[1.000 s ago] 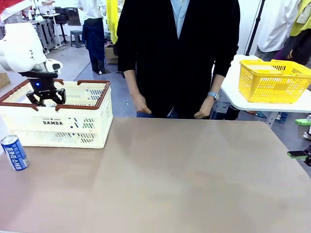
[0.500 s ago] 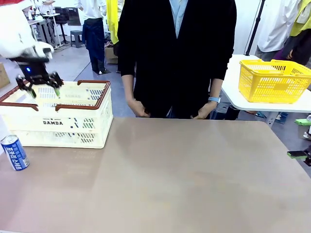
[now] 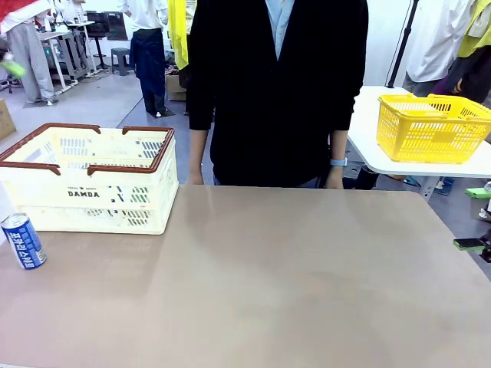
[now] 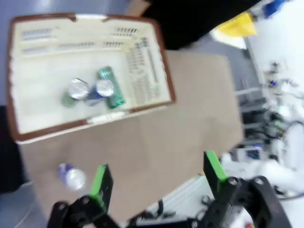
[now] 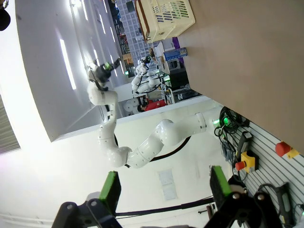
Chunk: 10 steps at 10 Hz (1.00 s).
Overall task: Place the drinks into the Shopping basket.
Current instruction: Pick up one drink and place it into the Shopping basket.
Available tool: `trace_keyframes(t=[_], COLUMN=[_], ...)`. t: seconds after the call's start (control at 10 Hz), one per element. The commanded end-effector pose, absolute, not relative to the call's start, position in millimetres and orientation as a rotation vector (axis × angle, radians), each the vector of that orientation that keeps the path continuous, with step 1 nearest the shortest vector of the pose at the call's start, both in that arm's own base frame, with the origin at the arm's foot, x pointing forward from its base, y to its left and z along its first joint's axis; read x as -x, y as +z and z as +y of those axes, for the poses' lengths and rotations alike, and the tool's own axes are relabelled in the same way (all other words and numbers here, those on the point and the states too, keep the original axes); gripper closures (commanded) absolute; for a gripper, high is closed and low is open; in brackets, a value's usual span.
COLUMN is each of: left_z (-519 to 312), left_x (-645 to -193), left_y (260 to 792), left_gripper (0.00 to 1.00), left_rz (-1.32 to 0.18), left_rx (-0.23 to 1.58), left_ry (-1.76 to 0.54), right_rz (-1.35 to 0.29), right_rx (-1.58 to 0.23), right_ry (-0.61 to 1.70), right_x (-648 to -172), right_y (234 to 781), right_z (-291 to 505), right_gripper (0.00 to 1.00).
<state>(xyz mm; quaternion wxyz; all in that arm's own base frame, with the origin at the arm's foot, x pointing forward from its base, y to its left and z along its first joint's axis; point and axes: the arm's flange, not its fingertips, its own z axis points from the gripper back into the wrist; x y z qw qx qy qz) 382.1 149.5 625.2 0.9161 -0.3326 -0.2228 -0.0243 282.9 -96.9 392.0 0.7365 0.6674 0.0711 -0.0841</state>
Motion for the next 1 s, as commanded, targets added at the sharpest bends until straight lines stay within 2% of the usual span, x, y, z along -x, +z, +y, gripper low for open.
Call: trace_keyframes(t=[0.0, 0.2, 0.3, 0.4, 0.9], left_z=[194.2, 211.5, 220.3, 200.7, 200.7], left_x=[-368.4, -375.5, -388.0, -340.4, -340.4], left_y=[562.6, 516.9, 499.1, 527.6, 527.6], left_gripper=[0.00, 0.00, 0.00, 0.00, 0.00], left_rz=[-0.339, -0.282, -0.255, -0.391, -0.391], left_rx=[0.950, 1.146, 1.228, 1.075, 1.075], left_ry=[-0.208, -0.343, -0.293, -0.274, -0.274], right_rz=[0.153, 0.153, 0.153, 0.153, 0.153], right_rx=[-1.473, -1.473, -1.473, -1.473, -1.473], right_ry=[-0.181, -0.181, -0.181, -0.181, -0.181], right_x=[-283.0, -283.0, -283.0, -283.0, -283.0], right_y=[396.2, 396.2, 396.2, 396.2, 396.2], right_z=[-97.9, -97.9, -97.9, -97.9, -97.9], right_gripper=[0.00, 0.00, 0.00, 0.00, 0.00])
